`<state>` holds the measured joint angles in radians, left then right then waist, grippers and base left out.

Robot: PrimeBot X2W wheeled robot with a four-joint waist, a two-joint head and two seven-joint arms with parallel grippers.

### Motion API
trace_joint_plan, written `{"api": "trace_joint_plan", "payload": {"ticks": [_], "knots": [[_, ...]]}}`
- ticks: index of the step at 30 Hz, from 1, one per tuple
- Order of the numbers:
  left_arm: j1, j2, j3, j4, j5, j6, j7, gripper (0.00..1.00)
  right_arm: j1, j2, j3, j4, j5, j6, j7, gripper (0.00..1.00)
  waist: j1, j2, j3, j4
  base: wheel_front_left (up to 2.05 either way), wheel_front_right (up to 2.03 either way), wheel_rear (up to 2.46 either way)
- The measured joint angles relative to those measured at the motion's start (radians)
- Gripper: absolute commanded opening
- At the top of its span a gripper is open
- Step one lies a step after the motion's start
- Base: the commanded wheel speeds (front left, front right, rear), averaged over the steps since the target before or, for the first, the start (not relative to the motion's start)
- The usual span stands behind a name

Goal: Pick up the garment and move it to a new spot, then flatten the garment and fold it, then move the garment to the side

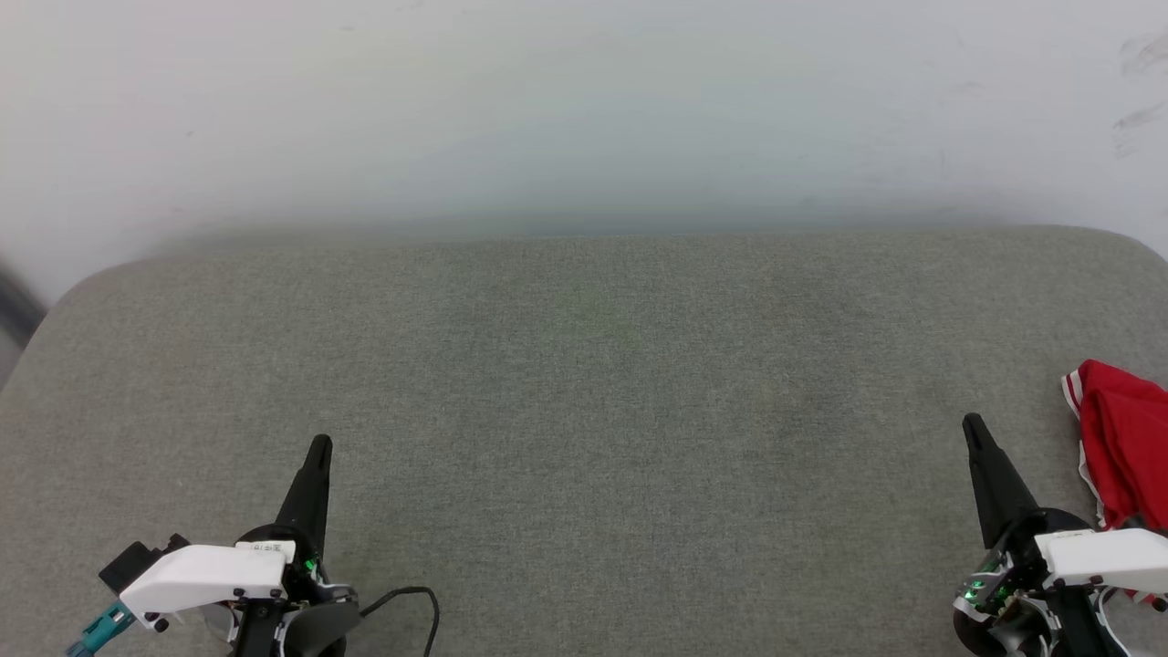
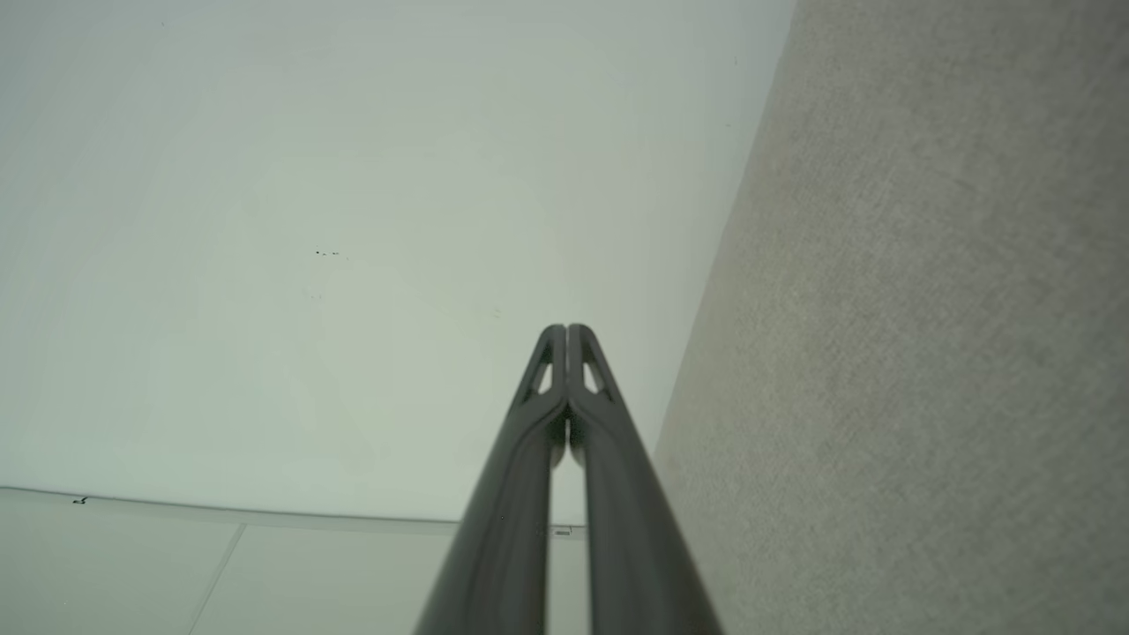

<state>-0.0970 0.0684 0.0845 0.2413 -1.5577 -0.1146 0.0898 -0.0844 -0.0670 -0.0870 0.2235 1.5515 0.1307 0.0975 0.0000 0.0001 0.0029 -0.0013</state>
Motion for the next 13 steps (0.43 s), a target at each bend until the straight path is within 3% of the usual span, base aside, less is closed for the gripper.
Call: {"api": "trace_joint_plan", "payload": {"ticks": [13], "knots": [[-0.007, -0.015, 0.024, 0.004, -0.058, -0.017, 0.021, 0.0, -0.016, 0.001, -0.006, 0.022, 0.077, 0.0, 0.0, 0.0, 0.0, 0.0, 0.0, 0.001, 0.0, 0.0, 0.0]]}}
